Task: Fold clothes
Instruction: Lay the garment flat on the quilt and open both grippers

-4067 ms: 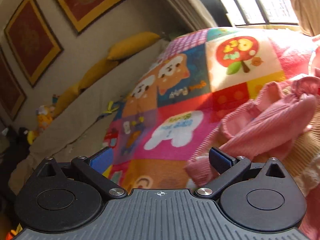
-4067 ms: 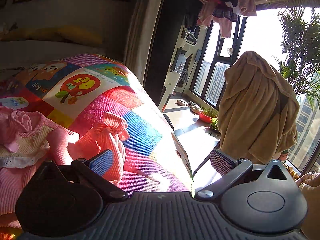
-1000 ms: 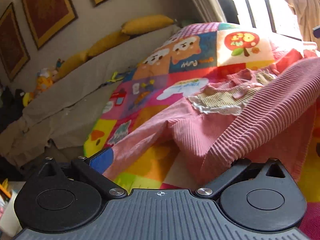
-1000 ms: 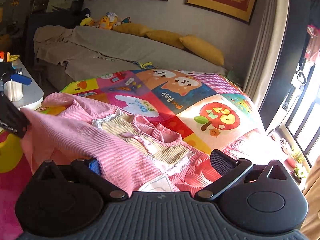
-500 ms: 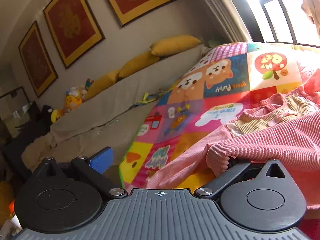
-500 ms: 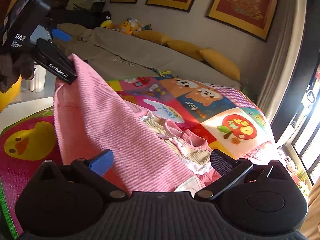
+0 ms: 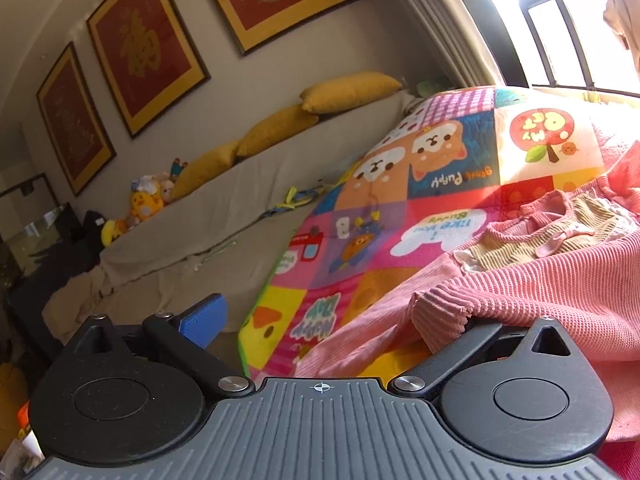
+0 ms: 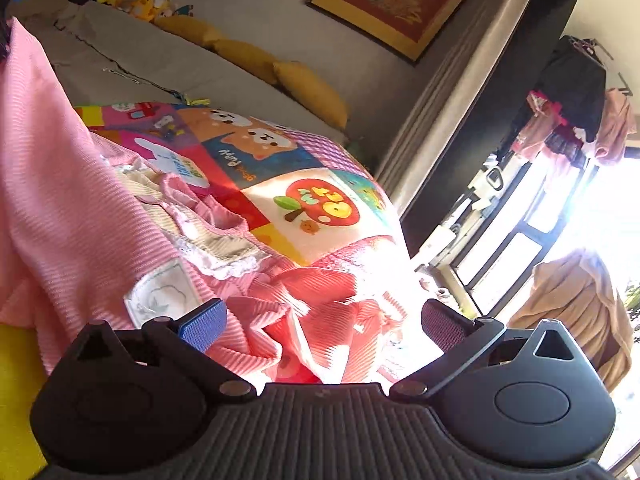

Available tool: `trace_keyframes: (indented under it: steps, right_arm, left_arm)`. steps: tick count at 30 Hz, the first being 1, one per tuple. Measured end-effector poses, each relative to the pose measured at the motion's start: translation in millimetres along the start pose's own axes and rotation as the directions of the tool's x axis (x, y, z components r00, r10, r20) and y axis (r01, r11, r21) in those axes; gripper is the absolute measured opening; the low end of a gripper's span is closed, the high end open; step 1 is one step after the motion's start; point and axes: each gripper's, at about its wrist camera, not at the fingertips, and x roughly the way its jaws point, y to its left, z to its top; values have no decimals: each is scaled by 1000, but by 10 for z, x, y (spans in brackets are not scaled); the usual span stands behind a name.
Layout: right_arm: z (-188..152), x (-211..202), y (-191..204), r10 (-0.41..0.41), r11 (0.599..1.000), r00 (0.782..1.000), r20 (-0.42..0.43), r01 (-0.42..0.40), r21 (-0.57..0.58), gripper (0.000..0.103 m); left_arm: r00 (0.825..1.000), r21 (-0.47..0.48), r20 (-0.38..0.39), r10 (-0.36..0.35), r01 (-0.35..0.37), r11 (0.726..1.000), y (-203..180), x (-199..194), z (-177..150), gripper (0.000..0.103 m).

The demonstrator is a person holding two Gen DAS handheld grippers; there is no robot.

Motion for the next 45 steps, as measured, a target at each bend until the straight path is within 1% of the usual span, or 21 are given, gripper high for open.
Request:
trace_keyframes:
  steps: [2, 4, 6, 7, 10, 12, 14, 16, 17, 19, 22, 24, 26, 28, 30, 33, 35, 39, 42, 44, 45]
  right_arm:
    - [125, -95, 152, 157, 987, 987, 25, -157, 19, 103]
    - [261, -150, 390, 288, 957, 956, 55, -289, 17, 103]
    - [361, -100, 724, 336, 942, 939, 65, -335, -26, 103]
    - [374, -40, 892, 333, 942, 941, 62, -328, -69, 103]
    - [289, 213, 1274, 267, 945, 964, 15, -259, -202, 103]
    - [171, 339, 1261, 168, 954, 986, 10, -160, -252, 103]
    - [94, 334, 1000, 39, 974, 998, 53, -26, -227, 103]
    - [81, 266, 549, -54, 992, 996, 71, 61, -108, 103]
    - [73, 197, 239, -88, 996, 994, 63, 89, -11, 103]
    - [-9, 89, -156, -106, 990, 994, 38, 101, 101, 103]
    - [-275, 61, -218, -96, 994, 995, -38, 98, 40, 103]
    - [-513, 84, -6, -110, 990, 992, -68, 103, -100, 103]
    - [-734, 99, 191, -128, 968, 988, -90, 105, -226, 103]
    - [-771, 64, 181, -163, 964, 985, -57, 147, -220, 103]
    - [-718, 97, 72, -225, 957, 973, -47, 211, -198, 103]
    - [-539, 53, -240, -283, 953, 959, -11, 280, -116, 103]
    - [-359, -120, -518, -288, 957, 957, 19, 288, -17, 103]
    - [-143, -473, -968, -259, 958, 964, 68, 247, 148, 103]
    - [-220, -629, -1014, -197, 975, 980, 41, 191, 113, 103]
    - [-431, -711, -919, -92, 995, 995, -32, 93, 25, 103]
    - [-543, -741, -866, -41, 999, 997, -73, 40, -18, 103]
  left_arm:
    - [1000, 11, 8, -17, 17, 1000, -24, -18, 37, 103]
    - [999, 2, 14, -41, 41, 999, -34, -44, 86, 103]
    - [998, -9, 21, -54, 54, 998, -37, -74, 121, 103]
    - [998, -7, 26, -50, 51, 999, -41, -85, 132, 103]
    - [999, -4, 30, -28, 28, 1000, -23, -90, 132, 103]
    - [1000, -9, 26, -11, 11, 1000, 17, -77, 117, 103]
    - [1000, -10, 22, 14, -14, 1000, 46, -60, 73, 103]
    - [1000, -6, 14, 21, -21, 1000, 42, -47, 11, 103]
    - [1000, -4, 9, 17, -17, 1000, 31, -43, -26, 103]
    - [1000, 3, -2, -4, 4, 1000, -13, -51, -99, 103]
    - [999, 44, -15, -42, 43, 998, -167, -97, -231, 103]
    - [999, 100, -20, -29, 31, 994, -282, -137, -328, 103]
    - [1000, 135, -28, -5, 9, 991, -312, -155, -407, 103]
    - [998, 136, -58, 4, 4, 991, -289, -131, -481, 103]
    - [995, 122, -101, 2, 10, 992, -251, -82, -558, 103]
    - [993, 135, -120, 0, 17, 991, -236, -94, -617, 103]
    - [994, 138, -106, 9, 5, 990, -193, -161, -605, 103]
    - [999, 90, -45, 9, -5, 996, 9, -399, -447, 103]
    - [999, 97, -37, -12, 16, 995, 64, -572, -466, 103]
    - [997, 113, -57, -48, 55, 992, 65, -685, -556, 103]
    - [994, 121, -82, -79, 88, 989, 50, -722, -634, 103]
